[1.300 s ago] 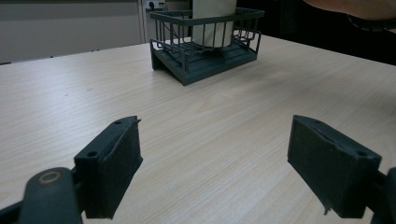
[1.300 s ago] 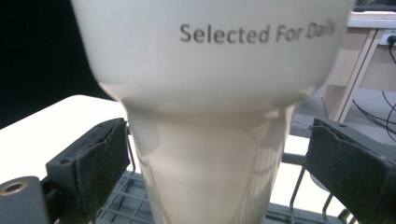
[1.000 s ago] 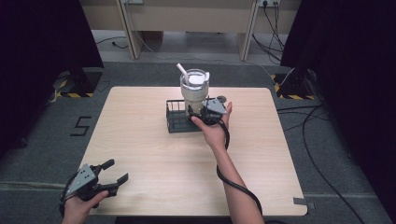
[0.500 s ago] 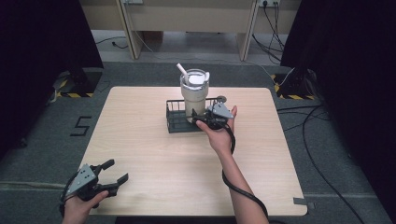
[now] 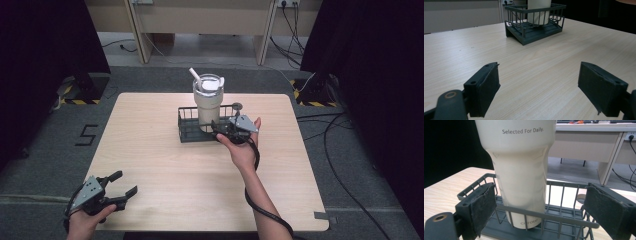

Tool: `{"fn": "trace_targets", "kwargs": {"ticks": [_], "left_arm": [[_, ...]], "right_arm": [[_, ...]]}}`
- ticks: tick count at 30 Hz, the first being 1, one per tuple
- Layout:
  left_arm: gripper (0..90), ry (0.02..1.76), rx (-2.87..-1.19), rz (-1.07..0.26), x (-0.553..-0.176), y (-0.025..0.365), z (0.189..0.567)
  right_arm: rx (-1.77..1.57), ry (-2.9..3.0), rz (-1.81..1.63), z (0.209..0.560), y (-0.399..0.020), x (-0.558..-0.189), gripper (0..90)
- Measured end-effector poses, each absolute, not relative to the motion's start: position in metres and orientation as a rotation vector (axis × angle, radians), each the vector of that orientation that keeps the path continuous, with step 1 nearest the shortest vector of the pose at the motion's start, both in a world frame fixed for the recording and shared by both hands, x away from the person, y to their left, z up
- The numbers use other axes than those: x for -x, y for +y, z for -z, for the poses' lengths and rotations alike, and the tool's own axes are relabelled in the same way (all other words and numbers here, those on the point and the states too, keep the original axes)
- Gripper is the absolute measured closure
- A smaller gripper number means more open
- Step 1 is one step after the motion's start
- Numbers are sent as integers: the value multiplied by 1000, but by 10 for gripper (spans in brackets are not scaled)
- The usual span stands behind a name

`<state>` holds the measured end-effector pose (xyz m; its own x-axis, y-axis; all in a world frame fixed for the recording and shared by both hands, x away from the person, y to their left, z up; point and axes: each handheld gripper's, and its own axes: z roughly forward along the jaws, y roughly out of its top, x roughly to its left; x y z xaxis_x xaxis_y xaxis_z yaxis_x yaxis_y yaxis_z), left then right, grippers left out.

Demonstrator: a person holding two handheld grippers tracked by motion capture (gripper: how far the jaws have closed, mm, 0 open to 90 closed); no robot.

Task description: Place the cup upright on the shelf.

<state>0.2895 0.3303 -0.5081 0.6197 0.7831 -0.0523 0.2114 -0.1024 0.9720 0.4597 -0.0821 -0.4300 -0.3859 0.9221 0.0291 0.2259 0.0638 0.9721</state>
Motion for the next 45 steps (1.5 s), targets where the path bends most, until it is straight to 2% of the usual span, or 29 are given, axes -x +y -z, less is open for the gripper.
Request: {"fn": "trace_targets", "kwargs": {"ticks": [23, 45], "left_arm": [[165, 838, -1644, -597, -289, 331, 508], [164, 839, -1645, -601, -289, 330, 508]], "right_arm": [[-1146, 1702, -1384, 430, -100, -426, 109], [-1196, 1696, -1342, 450, -131, -396, 116]]}}
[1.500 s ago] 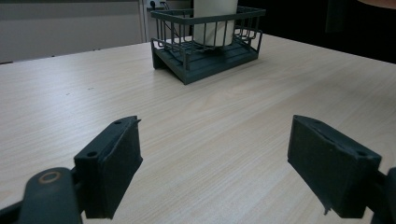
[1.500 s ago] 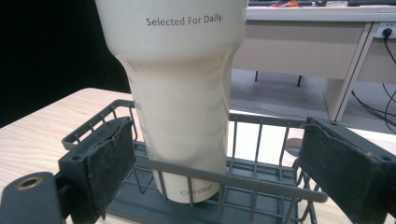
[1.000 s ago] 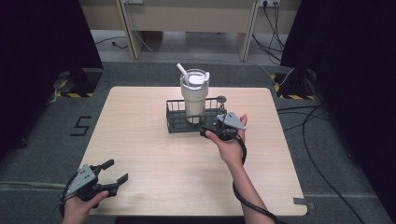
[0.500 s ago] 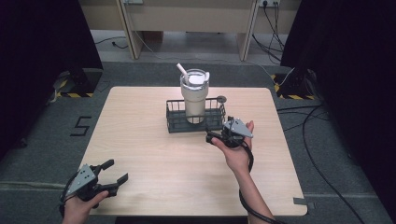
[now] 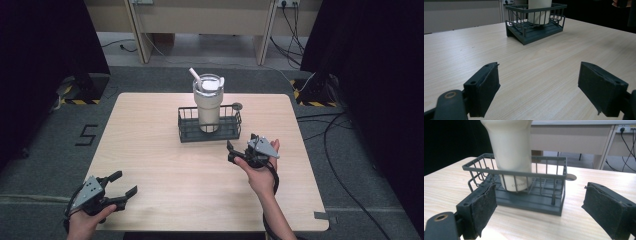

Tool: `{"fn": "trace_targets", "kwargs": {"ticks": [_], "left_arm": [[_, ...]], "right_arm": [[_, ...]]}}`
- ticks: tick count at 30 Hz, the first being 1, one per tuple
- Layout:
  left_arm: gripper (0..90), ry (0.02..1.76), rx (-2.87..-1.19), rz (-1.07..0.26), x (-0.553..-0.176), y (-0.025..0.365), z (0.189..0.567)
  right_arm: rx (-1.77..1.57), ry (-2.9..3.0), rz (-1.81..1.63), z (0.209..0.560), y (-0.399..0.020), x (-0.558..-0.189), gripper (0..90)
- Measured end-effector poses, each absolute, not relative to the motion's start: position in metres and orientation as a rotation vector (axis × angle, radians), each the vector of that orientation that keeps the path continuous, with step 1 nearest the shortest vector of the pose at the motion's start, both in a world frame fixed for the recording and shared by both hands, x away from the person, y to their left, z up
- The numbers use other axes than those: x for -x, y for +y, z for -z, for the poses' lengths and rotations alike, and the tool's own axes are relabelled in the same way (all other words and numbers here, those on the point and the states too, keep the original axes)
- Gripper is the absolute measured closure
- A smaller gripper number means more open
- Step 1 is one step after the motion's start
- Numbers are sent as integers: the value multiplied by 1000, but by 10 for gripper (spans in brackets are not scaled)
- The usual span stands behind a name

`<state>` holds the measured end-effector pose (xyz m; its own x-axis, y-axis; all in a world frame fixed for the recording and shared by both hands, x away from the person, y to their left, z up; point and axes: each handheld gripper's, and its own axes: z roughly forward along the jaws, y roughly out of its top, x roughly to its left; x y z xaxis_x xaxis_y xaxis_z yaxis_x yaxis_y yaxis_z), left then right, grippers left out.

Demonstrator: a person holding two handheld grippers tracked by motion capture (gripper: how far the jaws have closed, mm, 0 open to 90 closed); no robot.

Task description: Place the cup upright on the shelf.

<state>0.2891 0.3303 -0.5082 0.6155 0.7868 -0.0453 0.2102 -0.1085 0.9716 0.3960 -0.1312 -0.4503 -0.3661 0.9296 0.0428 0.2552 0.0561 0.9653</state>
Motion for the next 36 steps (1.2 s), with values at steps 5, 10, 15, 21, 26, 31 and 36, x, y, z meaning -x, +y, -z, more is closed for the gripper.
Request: {"fn": "trace_targets", "kwargs": {"ticks": [5, 10, 15, 21, 26, 31, 36], "left_arm": [[165, 839, -1646, -601, -289, 330, 508], [165, 840, -1645, -602, -289, 330, 508], [165, 841, -1646, -603, -289, 330, 508], [164, 841, -1648, -606, -289, 330, 508], [165, 842, -1647, -604, -289, 330, 508], [165, 840, -1646, -603, -289, 330, 508], [166, 836, -1649, -603, -290, 329, 508]], "right_arm": [[-1215, 1694, -1334, 456, -138, -388, 121], [-1225, 1699, -1322, 462, -142, -381, 121], [-1244, 1694, -1308, 467, -148, -374, 123], [-1256, 1693, -1296, 473, -153, -367, 124], [-1271, 1698, -1289, 480, -156, -362, 126], [-1283, 1704, -1276, 485, -156, -359, 130], [-1287, 1705, -1277, 487, -157, -359, 136]]}}
